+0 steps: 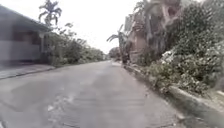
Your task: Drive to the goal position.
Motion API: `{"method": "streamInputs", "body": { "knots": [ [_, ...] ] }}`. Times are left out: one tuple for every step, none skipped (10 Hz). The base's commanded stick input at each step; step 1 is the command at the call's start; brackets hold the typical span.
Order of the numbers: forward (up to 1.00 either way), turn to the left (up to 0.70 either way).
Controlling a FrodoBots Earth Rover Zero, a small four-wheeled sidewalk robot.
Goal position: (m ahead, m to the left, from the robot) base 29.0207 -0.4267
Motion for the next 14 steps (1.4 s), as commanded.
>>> {"method": "streamInputs", "body": {
  "knots": [
    [1.00,0.00],
    [1.00,0.00],
    [1.00,0.00],
    [1.00,0.00],
    [1.00,0.00],
    [1.00,0.00],
    [1.00,0.00],
    [1.00,0.00],
    [1.00,0.00],
    [1.00,0.00],
    [1.00,0.00],
    [1.00,0.00],
    [1.00,0.00],
    [1.00,0.00]
  ]
}}
